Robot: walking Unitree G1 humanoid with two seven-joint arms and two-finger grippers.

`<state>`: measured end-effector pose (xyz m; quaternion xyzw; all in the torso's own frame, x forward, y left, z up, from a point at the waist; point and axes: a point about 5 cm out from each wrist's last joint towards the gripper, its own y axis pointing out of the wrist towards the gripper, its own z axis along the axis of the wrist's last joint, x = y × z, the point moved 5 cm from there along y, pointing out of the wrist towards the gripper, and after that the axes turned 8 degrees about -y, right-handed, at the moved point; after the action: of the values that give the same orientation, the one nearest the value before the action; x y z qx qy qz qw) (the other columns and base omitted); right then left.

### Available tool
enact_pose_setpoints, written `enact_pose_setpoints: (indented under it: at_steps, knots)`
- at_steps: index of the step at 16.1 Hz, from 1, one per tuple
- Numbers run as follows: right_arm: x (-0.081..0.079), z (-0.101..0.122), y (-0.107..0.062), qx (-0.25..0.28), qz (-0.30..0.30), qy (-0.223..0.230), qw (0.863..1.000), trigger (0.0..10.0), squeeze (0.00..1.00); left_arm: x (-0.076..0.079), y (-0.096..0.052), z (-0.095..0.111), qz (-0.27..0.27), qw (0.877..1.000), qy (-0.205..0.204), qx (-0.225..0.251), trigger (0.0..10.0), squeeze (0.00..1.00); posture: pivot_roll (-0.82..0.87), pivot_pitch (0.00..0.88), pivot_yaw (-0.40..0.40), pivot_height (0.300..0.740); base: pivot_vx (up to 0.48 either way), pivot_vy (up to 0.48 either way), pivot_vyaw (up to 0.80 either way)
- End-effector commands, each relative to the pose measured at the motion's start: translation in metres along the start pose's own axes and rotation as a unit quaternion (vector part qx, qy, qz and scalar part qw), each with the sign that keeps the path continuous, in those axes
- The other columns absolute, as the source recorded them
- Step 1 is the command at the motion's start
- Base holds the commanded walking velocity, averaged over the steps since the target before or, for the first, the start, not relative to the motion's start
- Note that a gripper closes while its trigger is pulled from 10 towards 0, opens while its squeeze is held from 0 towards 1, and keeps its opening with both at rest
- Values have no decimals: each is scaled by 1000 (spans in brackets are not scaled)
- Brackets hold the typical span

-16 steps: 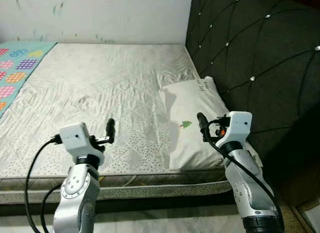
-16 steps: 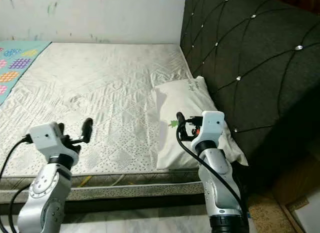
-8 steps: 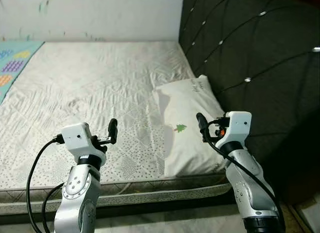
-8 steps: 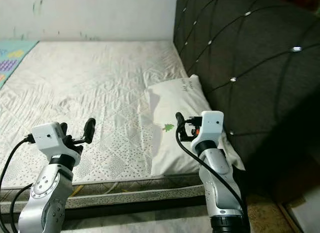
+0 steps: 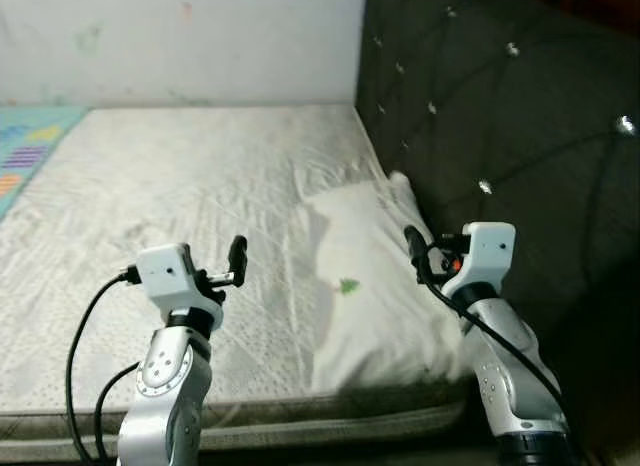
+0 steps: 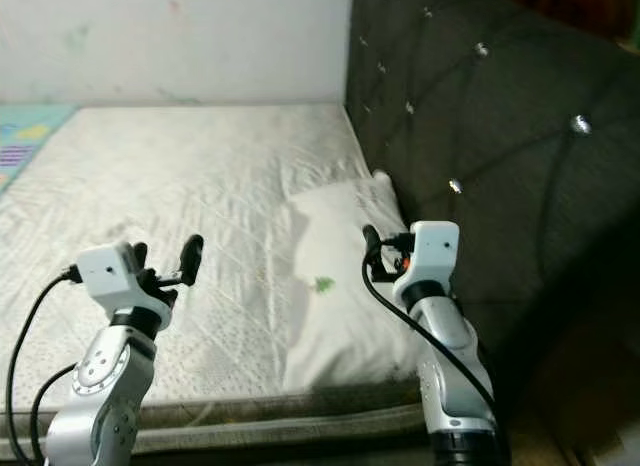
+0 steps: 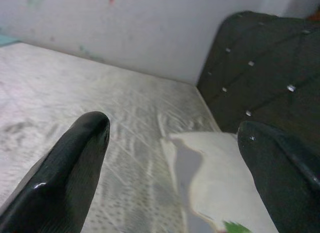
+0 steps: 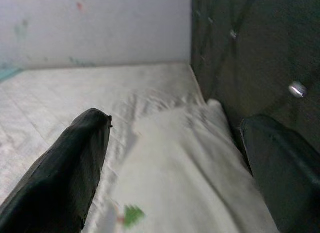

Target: Clean up the room

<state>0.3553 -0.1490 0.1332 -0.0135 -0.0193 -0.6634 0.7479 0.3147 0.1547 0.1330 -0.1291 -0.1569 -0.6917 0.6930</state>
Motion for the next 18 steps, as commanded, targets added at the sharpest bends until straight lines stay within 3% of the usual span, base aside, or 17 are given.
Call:
enact_pose_setpoints:
  at_steps: [1, 4, 8, 11, 18]
  knots:
    - [-10, 2, 2, 4, 16, 3, 1000, 10000, 0, -6, -1, 2, 6, 1000, 5, 2, 10000, 0, -38, 14, -2, 740, 349, 0, 0]
    - [-10, 2, 2, 5, 17, 2, 1000, 10000, 0, -7, -1, 1, 11, 1000, 9, -1, 10000, 0, -37, 12, -2, 740, 327, 0, 0]
    - [-11, 3, 3, 7, 19, 1, 1000, 10000, 0, -17, 0, -6, 44, 999, 13, -20, 10000, 0, -36, 10, -3, 740, 0, 0, 0]
    - [-12, 3, 4, 8, 21, 1, 1000, 10000, 0, -15, 1, -6, 37, 999, 10, -21, 10000, 0, -34, 3, -1, 740, 0, 0, 0]
    - [-10, 1, 4, 7, 20, -7, 1000, 10000, 0, -15, 2, -6, 37, 999, 6, -22, 10000, 0, -34, 9, -1, 740, 0, 403, 0]
